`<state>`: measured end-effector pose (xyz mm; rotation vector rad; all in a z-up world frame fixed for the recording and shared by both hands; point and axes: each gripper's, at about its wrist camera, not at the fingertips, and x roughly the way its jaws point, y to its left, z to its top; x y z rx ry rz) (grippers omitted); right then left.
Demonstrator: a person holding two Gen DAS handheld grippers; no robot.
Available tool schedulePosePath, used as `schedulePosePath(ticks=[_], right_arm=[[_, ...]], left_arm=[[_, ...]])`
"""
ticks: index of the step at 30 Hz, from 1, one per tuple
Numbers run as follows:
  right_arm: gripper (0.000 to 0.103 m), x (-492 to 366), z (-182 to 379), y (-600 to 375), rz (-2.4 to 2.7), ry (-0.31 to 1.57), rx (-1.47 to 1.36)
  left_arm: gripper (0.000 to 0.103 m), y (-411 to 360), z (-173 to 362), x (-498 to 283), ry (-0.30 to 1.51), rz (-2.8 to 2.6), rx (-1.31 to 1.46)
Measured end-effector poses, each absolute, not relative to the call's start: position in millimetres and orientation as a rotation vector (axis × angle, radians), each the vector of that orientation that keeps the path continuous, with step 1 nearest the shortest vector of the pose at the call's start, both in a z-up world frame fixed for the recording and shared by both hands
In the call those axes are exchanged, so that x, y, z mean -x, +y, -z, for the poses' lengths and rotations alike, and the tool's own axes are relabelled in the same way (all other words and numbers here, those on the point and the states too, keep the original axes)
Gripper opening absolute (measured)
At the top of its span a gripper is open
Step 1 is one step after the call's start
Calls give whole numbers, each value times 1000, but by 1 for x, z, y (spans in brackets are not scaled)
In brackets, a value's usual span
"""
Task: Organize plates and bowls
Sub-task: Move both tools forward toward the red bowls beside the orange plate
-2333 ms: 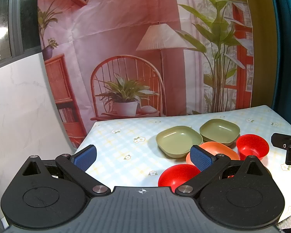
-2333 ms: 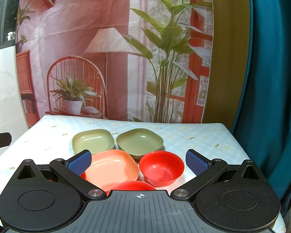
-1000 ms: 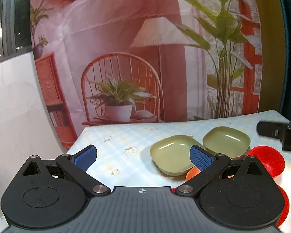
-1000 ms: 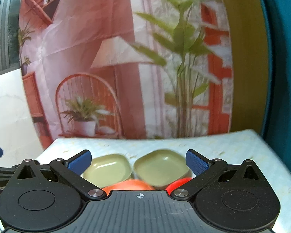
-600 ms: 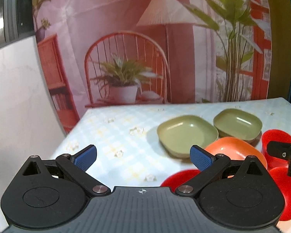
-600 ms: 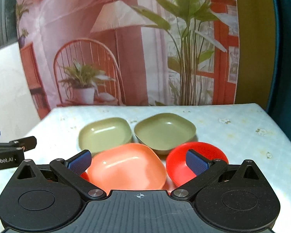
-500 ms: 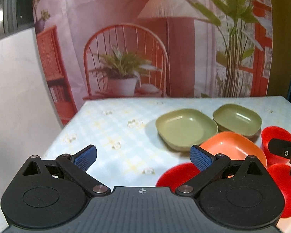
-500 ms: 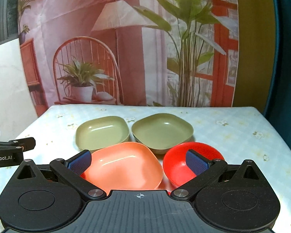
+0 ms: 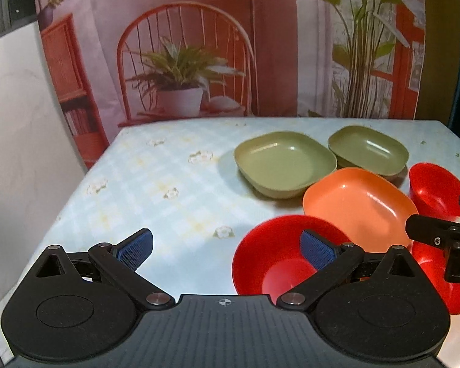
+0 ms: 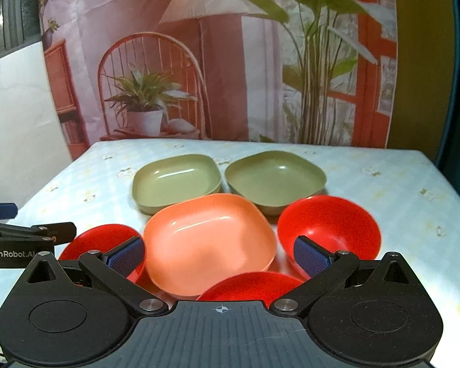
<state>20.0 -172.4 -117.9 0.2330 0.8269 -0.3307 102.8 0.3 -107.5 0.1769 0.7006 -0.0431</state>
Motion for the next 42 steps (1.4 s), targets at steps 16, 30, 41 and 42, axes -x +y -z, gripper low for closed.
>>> schedulePosePath(ticks=[16,30,41,42], right_arm=[[103,-17,114,-160,287,847,-193],[91,-3,100,-160,277,835,-182],[74,35,107,-190,434,867,-223],[74,36,111,-194,461,879,-222]], left_arm=[[102,4,114,-98,759,85,-124],[90,0,110,-89,763,195,-74],[79,-45,107,-103,830,414,-54],[78,-55,110,-105,842,440,-70]])
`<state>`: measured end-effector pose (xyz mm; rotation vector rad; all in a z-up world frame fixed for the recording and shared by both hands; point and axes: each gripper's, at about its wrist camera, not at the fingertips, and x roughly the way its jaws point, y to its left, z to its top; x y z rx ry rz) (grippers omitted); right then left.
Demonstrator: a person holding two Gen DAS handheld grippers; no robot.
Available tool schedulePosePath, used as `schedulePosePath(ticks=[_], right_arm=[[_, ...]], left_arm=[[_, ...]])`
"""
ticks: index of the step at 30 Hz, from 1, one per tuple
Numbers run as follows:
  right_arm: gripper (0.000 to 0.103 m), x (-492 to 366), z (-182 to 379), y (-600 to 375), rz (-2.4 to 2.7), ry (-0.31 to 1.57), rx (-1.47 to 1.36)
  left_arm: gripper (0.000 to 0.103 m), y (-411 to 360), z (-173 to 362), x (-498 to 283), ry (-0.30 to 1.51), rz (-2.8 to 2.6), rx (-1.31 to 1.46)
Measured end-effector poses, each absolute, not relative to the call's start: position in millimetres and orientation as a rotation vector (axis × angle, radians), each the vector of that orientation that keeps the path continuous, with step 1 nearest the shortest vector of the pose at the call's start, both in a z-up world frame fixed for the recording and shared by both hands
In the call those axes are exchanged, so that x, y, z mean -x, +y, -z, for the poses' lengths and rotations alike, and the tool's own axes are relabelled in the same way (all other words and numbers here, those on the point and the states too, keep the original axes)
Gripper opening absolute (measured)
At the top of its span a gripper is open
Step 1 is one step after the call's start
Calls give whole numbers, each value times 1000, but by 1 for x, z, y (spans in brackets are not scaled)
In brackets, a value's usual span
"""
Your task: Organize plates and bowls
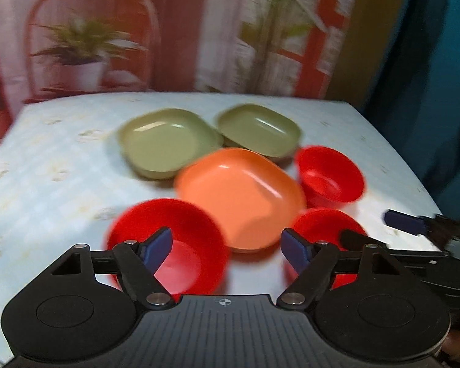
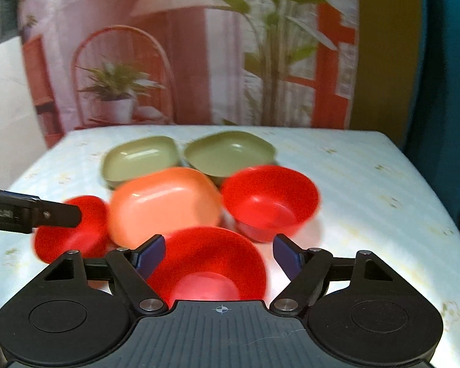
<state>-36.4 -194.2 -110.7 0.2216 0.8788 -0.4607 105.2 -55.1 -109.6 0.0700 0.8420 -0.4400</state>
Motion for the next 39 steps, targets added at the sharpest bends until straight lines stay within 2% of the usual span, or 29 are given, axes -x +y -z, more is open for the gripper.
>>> schedulePosePath(ticks=[3,5,10,16,22,25,36,39], right_arm=[[72,42,120,-204,470,886,-272],[63,45,125,-206,469,891,-304],[49,56,137,-220,474,900,-384],[38,60,142,-226,449,905,-432],[33,60,147,-231,429,911,-461],[31,59,148,-230,419,916,-460],[21,58,146,-230,403,914,-467],[13,58,147,-232,409,915,-483]], left_arm=[[70,-78,118,-107,883,492,-119],[56,-91,126,-109,927,533,-133],[52,-104,146,-110,998,558,-125],[38,-112,160,-111,1038,579,-128],[28,-110,167,-114,1062,593,-88],[18,-108,167,-114,1054,594,-77],[16,-99,162,-109,1028,599,-44],[16,-95,163,-110,1030,592,-29]])
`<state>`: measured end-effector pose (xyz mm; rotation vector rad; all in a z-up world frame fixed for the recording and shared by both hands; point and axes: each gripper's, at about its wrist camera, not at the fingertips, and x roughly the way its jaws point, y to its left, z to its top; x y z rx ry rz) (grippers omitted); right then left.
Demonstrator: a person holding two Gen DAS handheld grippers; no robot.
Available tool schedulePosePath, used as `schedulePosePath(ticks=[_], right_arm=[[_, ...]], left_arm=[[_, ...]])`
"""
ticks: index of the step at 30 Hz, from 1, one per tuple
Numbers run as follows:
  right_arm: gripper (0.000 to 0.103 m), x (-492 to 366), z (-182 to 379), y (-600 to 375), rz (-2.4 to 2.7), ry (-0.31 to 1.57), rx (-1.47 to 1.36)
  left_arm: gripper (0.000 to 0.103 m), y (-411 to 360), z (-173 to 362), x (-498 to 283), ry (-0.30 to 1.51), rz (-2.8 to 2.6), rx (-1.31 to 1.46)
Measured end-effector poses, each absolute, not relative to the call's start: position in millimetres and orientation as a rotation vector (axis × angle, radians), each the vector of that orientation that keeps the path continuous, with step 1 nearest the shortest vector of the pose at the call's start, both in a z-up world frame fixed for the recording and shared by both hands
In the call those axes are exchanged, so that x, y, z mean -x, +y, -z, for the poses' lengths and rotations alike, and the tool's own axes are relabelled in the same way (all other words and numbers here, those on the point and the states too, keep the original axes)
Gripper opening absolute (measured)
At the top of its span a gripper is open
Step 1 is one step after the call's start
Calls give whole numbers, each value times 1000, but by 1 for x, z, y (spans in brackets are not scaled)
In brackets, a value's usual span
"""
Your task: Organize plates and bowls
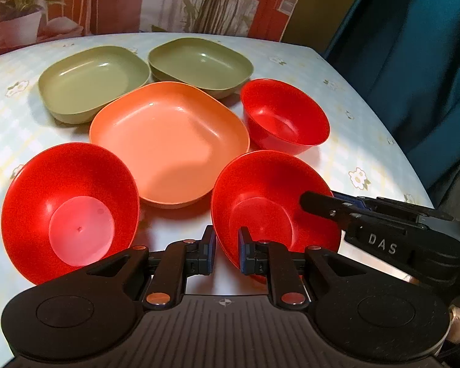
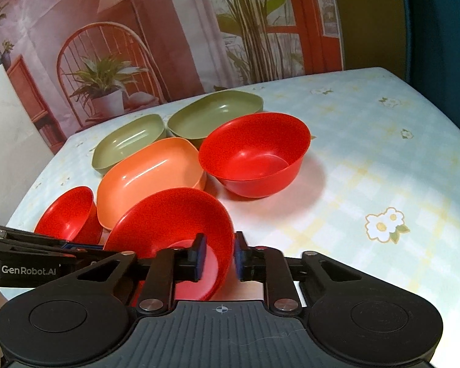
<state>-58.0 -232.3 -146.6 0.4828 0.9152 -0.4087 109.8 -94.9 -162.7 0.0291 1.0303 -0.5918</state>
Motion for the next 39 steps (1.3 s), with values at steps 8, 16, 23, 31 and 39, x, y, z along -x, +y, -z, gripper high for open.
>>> schedulePosePath(ticks=[8,16,23,31,39], right_arm=[[7,53,145,-234,405,922,-495],[7,32,121,-231,349,905,-478],[7,-3,97,-227,271,878,-497],[8,-62,87,-188,139,880,-402],[10,-86,109,-150,70,910,-310]], left_arm=[[16,-87,158,-112,1007,581,10],[16,-65,132,-116,916,566,76],[16,-29,109,-120,864,525,164],[16,19,99,-121,819,393,228],[17,35,115,-114,845,317,197]])
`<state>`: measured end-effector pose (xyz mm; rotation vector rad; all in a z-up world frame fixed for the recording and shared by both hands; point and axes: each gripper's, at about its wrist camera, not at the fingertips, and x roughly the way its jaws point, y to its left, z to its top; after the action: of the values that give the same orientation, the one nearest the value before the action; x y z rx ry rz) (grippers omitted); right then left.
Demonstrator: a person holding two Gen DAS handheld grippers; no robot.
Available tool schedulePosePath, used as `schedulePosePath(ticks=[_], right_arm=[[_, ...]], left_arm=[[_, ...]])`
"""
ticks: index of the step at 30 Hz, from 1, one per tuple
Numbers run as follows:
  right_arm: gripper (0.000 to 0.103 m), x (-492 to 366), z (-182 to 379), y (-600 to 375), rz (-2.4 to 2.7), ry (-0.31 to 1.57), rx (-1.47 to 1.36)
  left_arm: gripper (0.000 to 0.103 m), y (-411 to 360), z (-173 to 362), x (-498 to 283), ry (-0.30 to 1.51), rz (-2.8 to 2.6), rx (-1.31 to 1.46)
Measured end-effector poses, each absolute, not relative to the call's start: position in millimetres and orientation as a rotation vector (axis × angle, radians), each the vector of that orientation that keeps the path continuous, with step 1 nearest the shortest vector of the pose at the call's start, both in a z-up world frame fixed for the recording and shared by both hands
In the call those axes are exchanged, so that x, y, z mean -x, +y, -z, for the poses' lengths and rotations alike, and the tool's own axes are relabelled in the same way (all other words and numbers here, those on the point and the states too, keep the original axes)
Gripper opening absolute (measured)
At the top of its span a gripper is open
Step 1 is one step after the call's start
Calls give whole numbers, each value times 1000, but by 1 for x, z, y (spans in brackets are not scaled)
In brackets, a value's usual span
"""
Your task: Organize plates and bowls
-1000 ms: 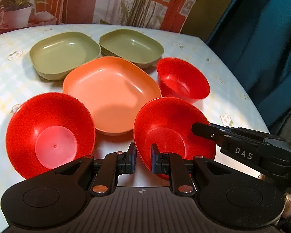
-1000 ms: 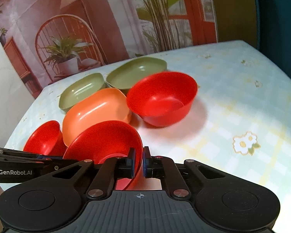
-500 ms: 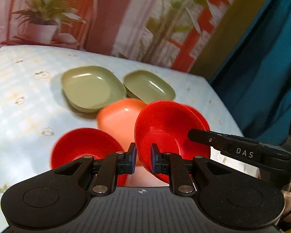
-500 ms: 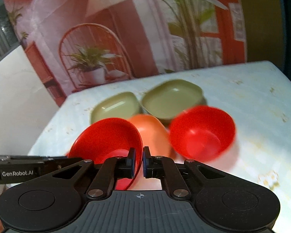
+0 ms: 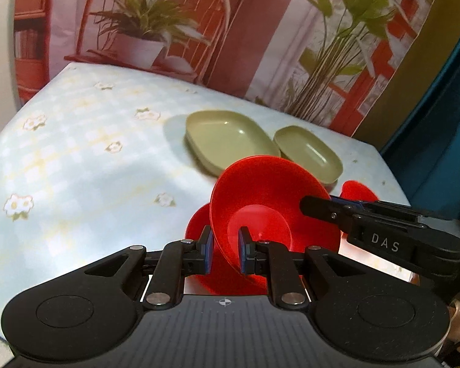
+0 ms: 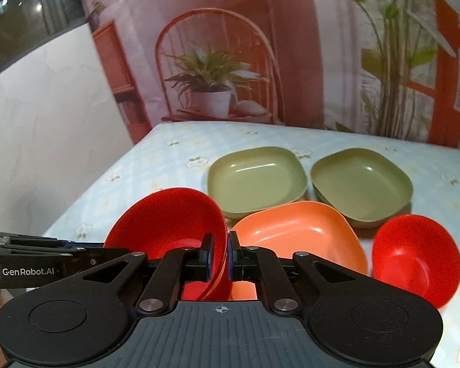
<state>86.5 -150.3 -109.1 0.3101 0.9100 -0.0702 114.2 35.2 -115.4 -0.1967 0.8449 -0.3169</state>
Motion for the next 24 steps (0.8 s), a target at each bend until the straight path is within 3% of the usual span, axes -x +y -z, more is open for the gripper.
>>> schedulePosePath(ticks=[7,24], right_arm=[[15,-77,129,-136,61,906,-295],[23,-69,142,-130,70,877,-221]], left_arm=[[25,39,119,-109,822,289,166],[28,44,137,-112,885,238,195]])
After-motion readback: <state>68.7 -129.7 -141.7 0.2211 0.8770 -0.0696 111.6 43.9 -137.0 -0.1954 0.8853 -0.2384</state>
